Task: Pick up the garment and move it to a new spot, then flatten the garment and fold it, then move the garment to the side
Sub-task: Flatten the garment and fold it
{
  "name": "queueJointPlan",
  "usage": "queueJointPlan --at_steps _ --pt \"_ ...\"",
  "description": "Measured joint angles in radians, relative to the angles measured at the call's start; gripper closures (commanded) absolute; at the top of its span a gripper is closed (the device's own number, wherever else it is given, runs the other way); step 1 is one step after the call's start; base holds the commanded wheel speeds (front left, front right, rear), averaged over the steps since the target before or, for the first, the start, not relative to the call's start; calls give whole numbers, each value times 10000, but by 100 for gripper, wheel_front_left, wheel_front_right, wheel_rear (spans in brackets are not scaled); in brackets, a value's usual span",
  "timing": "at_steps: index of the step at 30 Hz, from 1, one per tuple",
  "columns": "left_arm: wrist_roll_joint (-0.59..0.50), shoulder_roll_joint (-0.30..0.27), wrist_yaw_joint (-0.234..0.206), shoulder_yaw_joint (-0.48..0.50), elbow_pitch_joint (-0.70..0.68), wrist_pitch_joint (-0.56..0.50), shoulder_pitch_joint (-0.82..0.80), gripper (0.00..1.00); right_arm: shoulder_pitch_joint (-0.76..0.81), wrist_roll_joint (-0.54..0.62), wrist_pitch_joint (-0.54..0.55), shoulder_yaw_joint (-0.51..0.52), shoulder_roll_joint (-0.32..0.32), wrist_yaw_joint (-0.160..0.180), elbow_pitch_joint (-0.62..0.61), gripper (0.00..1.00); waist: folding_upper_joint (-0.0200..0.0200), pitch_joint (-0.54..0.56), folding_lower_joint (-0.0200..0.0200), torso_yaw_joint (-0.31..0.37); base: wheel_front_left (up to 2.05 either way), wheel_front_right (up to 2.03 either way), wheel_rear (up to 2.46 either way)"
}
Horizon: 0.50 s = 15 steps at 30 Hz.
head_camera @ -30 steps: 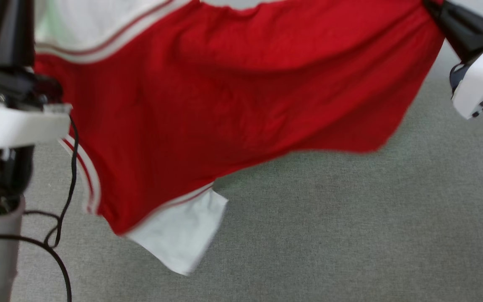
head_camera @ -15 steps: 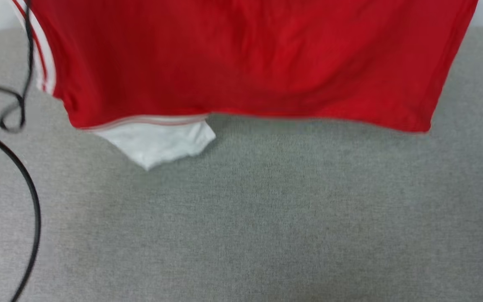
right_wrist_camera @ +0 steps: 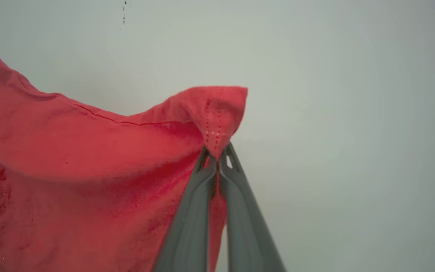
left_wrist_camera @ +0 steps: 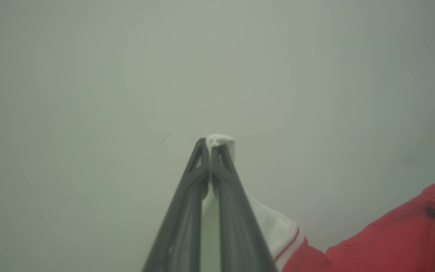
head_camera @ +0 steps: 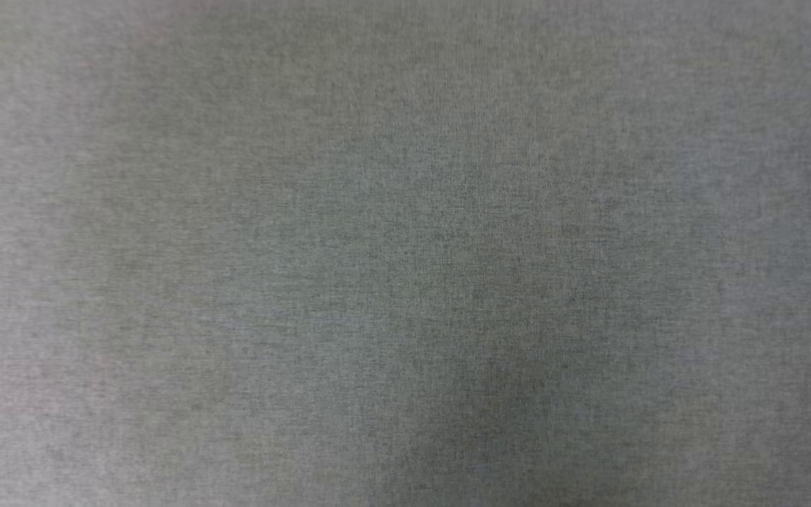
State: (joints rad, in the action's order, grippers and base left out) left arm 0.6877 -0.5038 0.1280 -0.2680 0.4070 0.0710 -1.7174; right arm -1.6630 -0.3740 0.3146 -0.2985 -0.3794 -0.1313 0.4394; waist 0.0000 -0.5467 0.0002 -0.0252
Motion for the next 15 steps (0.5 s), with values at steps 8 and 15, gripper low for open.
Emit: queueJointPlan --at_steps 8,15 --pt "600 -184 2 -903 1220 660 -967 100 -1672 247 -817 -259 460 -2 2167 100 0 -887 0 53 0 0 0" --pt "1325 -468 2 -1741 1670 1369 -509 100 -1662 -150 -1459 -1189 454 -2 3496 100 0 -1363 0 -63 0 0 0"
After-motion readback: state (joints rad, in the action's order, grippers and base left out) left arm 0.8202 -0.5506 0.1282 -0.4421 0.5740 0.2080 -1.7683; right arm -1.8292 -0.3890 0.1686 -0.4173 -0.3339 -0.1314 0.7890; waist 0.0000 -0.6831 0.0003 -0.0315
